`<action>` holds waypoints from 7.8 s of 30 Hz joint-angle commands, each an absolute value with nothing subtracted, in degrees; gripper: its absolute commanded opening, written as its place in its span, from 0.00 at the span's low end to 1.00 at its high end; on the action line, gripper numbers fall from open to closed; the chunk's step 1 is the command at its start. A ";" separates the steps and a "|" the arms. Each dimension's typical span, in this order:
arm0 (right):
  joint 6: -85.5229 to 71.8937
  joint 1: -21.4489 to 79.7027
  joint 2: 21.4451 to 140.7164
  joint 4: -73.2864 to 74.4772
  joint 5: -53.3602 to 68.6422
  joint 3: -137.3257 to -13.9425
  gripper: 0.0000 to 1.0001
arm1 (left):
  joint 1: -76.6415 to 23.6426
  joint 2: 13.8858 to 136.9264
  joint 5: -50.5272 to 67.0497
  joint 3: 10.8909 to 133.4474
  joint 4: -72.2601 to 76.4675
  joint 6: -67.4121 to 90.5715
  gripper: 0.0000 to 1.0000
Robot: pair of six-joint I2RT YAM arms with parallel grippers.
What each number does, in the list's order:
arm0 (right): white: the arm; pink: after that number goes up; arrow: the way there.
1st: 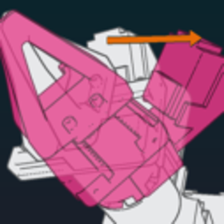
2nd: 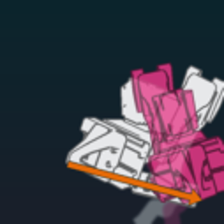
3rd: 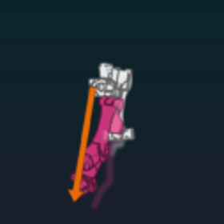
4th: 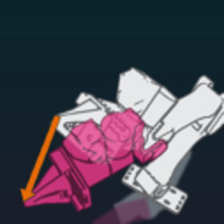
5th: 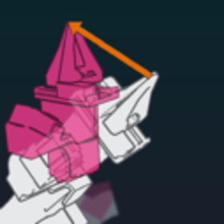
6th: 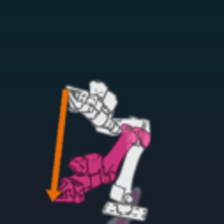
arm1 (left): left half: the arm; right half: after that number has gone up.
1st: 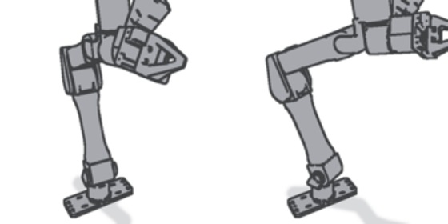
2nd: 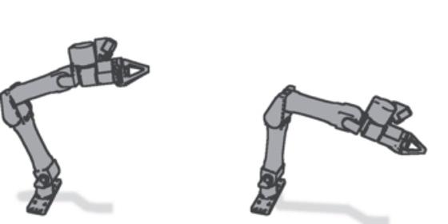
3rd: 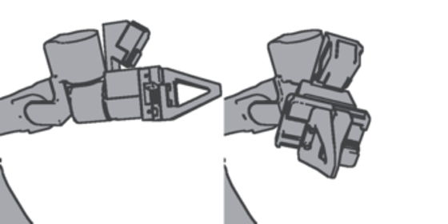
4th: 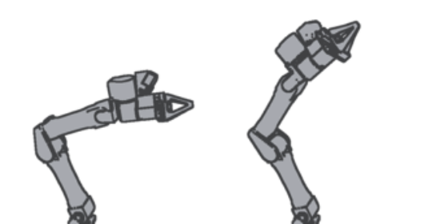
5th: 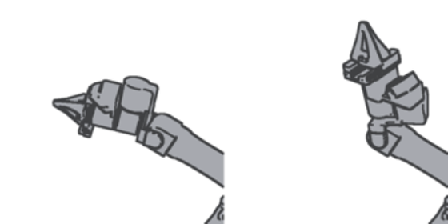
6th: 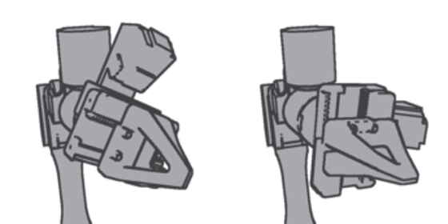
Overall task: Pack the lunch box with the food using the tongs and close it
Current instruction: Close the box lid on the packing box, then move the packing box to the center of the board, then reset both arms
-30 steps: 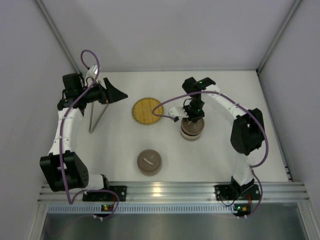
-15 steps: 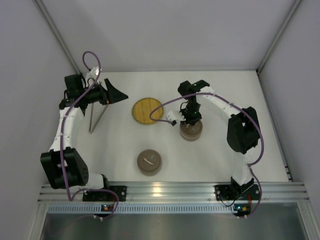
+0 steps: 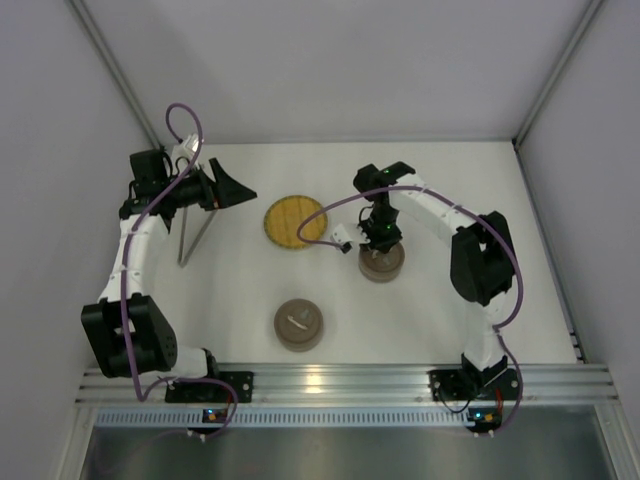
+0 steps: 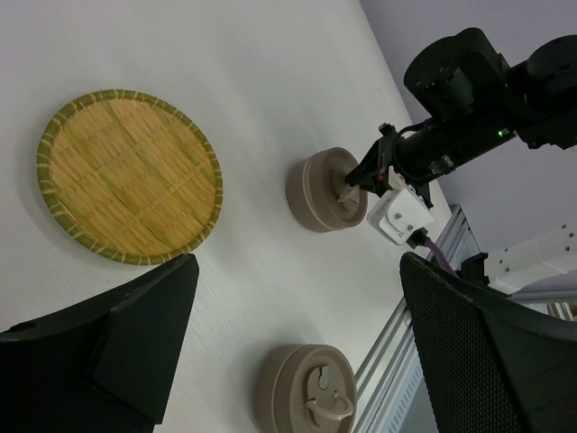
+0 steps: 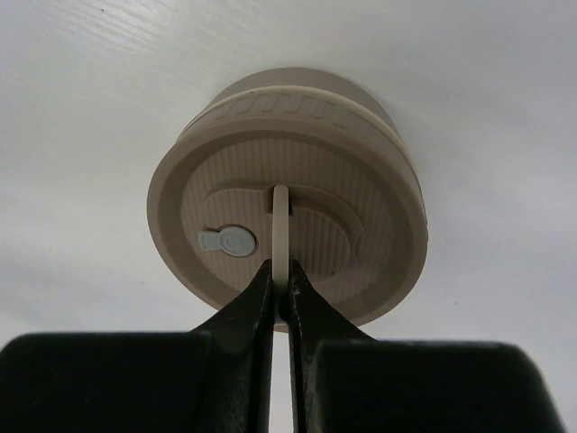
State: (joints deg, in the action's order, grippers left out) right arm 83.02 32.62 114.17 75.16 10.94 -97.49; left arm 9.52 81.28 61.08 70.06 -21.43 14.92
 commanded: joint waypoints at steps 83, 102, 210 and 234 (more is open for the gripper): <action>10.99 30.68 88.95 39.64 31.20 -68.37 0.52 | 10.37 73.04 51.50 67.06 -16.08 10.63 0.98; 21.35 28.92 90.35 49.04 49.83 -68.82 0.08 | 10.28 74.53 53.26 68.90 -20.64 6.16 0.99; 25.58 14.41 99.75 59.68 54.32 -76.46 0.24 | -41.84 86.57 18.28 55.11 -35.07 -38.76 0.20; 4.94 9.32 87.64 44.22 55.99 -85.44 0.43 | -35.52 69.09 33.22 72.77 -46.94 -26.30 0.99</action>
State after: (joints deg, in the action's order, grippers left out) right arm 11.81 12.29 92.90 53.19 55.09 -85.52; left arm -39.13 71.16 30.35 70.72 -45.56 -31.99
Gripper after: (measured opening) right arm 0.403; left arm 0.978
